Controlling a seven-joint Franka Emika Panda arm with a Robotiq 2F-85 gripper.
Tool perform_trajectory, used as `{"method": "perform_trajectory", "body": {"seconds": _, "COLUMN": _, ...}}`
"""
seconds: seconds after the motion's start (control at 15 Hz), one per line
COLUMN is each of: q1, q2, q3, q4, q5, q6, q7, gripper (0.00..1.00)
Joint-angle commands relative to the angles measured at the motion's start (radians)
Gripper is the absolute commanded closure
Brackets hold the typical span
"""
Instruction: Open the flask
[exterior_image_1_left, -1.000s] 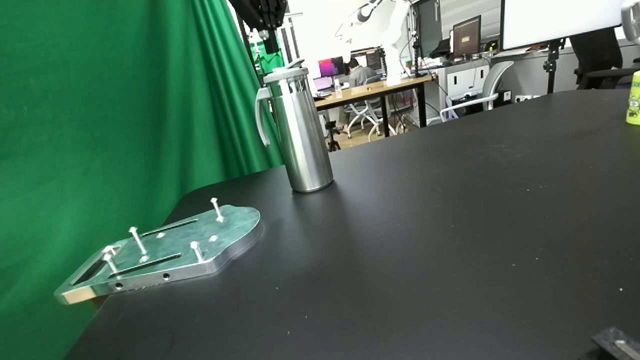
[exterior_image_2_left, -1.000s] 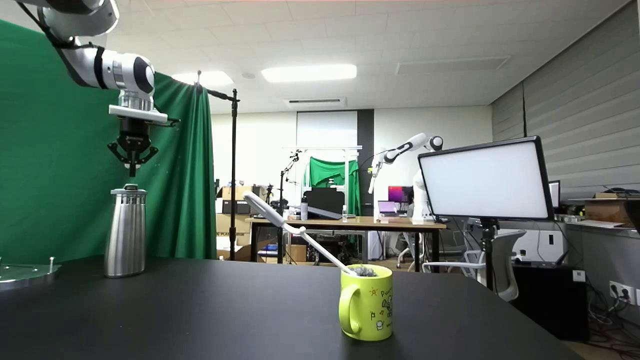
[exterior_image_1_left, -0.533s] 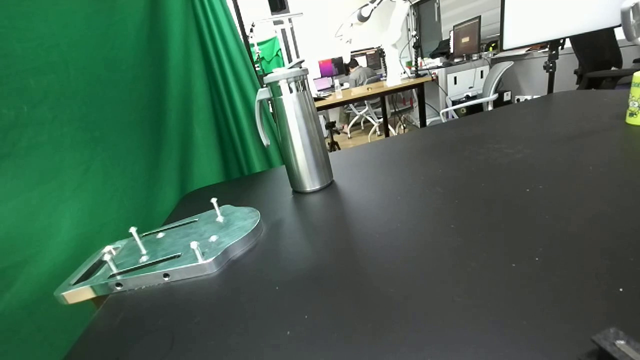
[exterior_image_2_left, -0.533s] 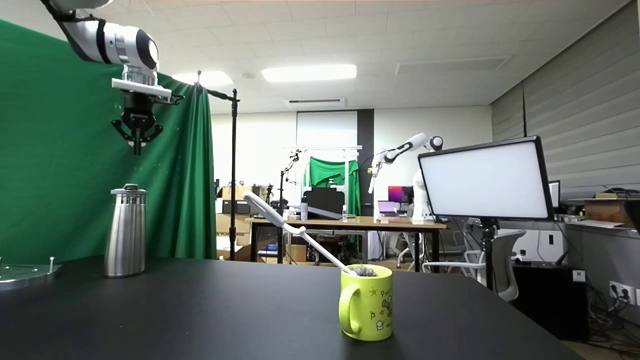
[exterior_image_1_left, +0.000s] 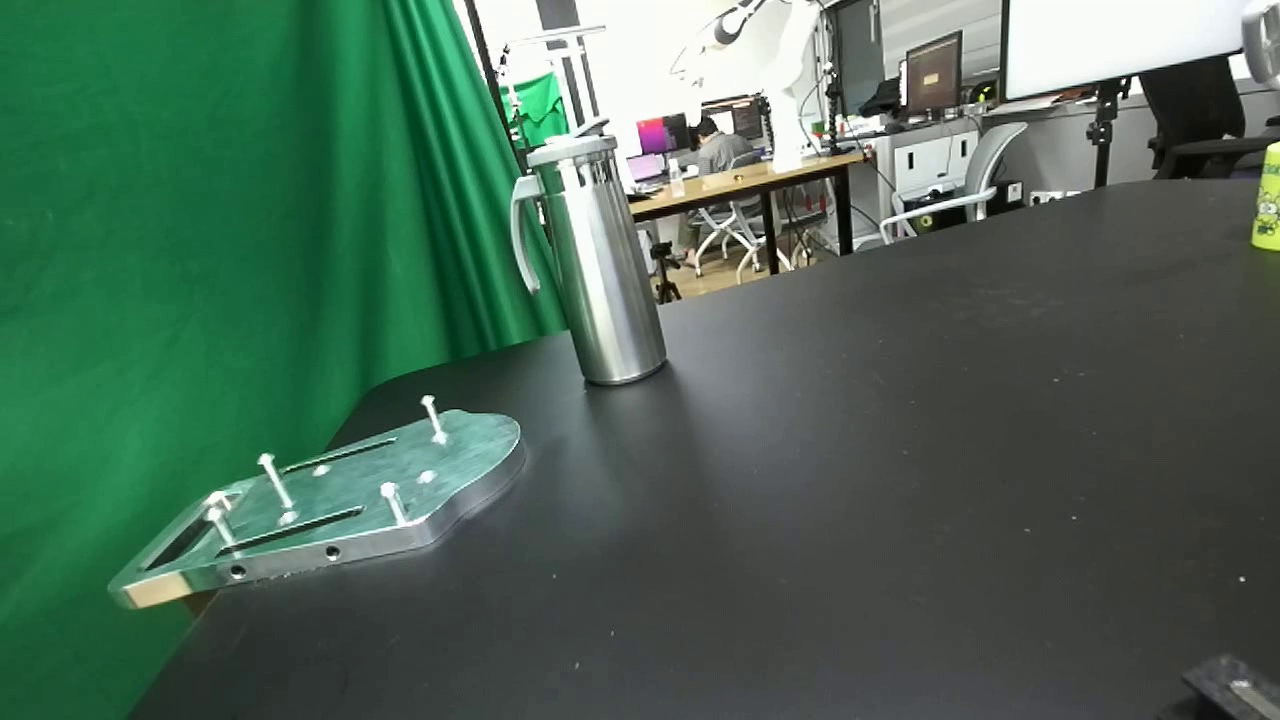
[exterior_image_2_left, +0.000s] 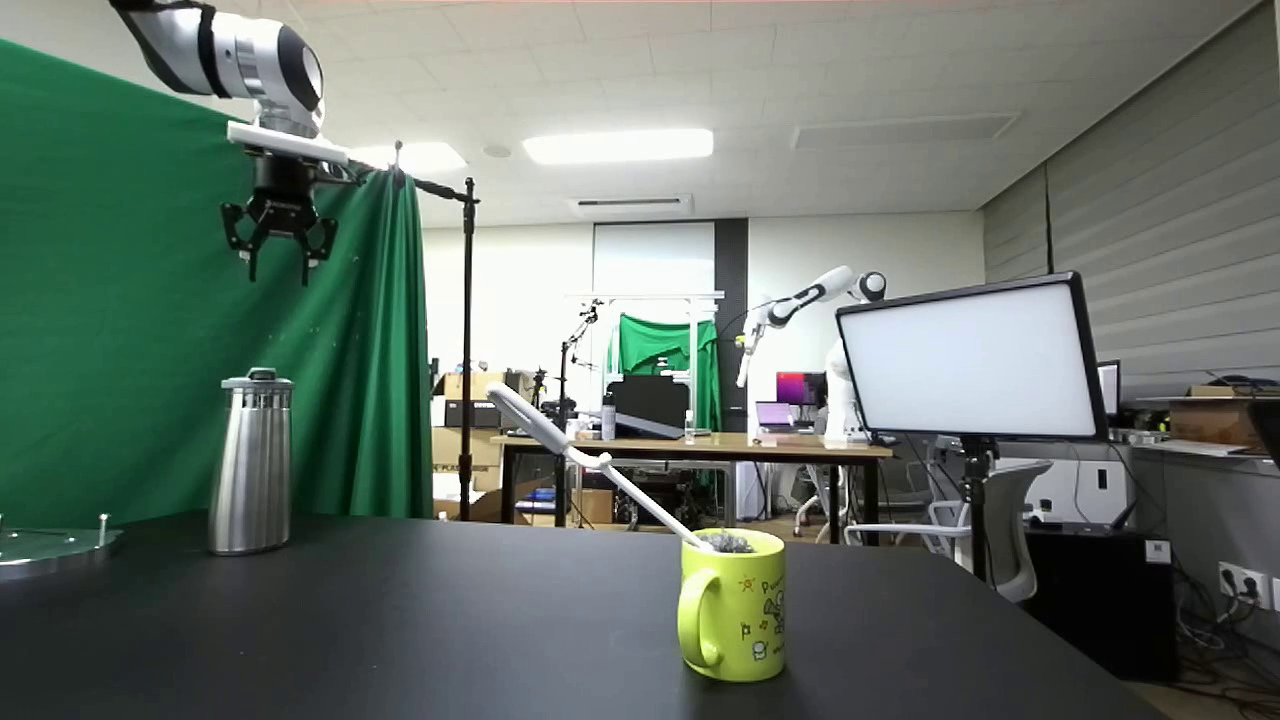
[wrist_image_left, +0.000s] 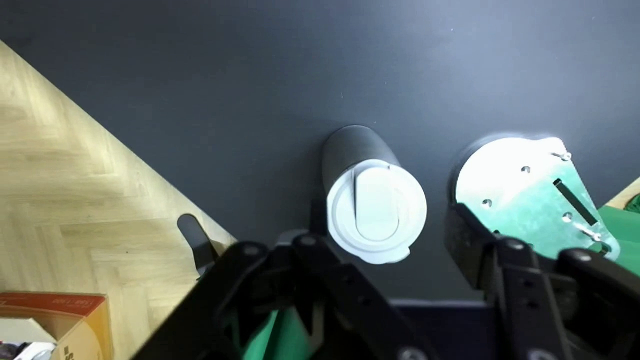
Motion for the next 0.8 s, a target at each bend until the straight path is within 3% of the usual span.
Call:
{"method": "perform_trajectory", "body": {"seconds": 0.0, "q1": -0.016, "q2": -0.067, "q3": -0.002, "q4": -0.062, "q5": 0.01, "q6": -0.03, "q7": 0.021, "gripper": 0.07}}
{"method": "perform_trajectory", "body": {"seconds": 0.13, "q1": -0.02, "q2": -0.081, "q3": -0.002, "q4": -0.073, "q5": 0.01, "q6": -0.04, "q7": 0.021, "gripper": 0.0}}
{"method": "perform_trajectory", "body": {"seconds": 0.6, "q1": -0.029, "q2": -0.112, "q3": 0.002, "q4": -0.109, "q5": 0.024, "q6": -0.083, "q7": 0.014, "gripper": 0.0}}
{"method": "perform_trajectory", "body": {"seconds": 0.73, "q1": -0.019, "q2": -0.077, "q3": 0.0, "q4": -0.073, "q5": 0.009, "q6": -0.069, "q7": -0.001, "gripper": 0.0}}
